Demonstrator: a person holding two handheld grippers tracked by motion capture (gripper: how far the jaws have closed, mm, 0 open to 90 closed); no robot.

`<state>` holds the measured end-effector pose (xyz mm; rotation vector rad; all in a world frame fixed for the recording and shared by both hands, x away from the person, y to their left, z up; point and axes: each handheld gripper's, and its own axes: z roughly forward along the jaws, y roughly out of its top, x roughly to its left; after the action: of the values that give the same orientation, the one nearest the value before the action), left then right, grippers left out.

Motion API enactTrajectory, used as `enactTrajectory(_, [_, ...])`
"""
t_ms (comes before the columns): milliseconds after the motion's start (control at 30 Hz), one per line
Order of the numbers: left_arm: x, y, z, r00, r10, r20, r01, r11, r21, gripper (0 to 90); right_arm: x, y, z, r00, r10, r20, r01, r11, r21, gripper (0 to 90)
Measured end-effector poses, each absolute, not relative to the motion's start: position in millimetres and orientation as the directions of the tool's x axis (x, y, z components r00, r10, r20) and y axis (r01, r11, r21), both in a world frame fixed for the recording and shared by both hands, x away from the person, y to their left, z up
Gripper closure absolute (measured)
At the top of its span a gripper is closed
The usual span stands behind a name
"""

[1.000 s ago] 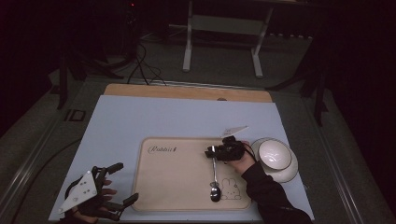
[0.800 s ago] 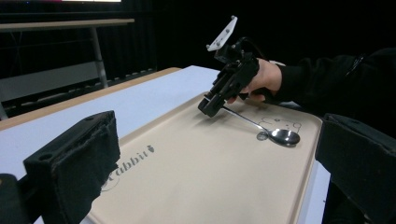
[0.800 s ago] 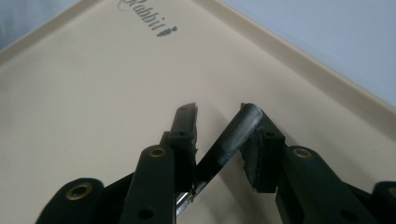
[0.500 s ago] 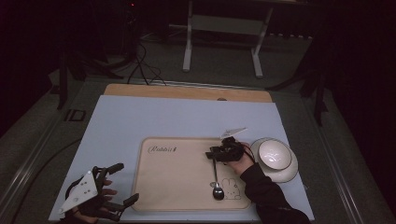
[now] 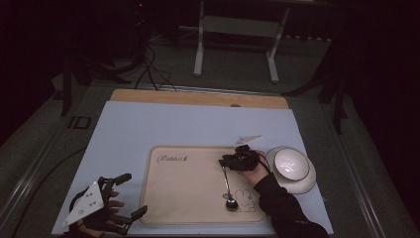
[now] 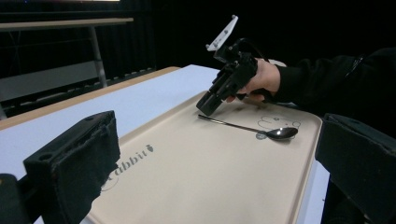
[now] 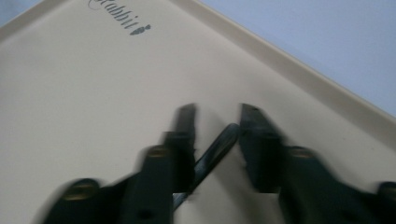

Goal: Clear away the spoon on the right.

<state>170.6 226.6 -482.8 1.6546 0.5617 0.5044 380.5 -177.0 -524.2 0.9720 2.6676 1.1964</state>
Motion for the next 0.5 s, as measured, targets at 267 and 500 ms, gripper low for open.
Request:
enactTrajectory(267, [171,227,-483,0.785,0.620,0.015,0.080,-0.126,0.989,0.0,378,-166,-527,-0.811,0.557,0.179,0.518,0.542,0.662,89.5])
enactTrajectory(500, [171,227,-483,0.785,0.619,0.017,0.079,-0.127,0.989,0.0,378,-167,-529,-0.805,0.566,0.177,0.528,0.547,0.650,89.6])
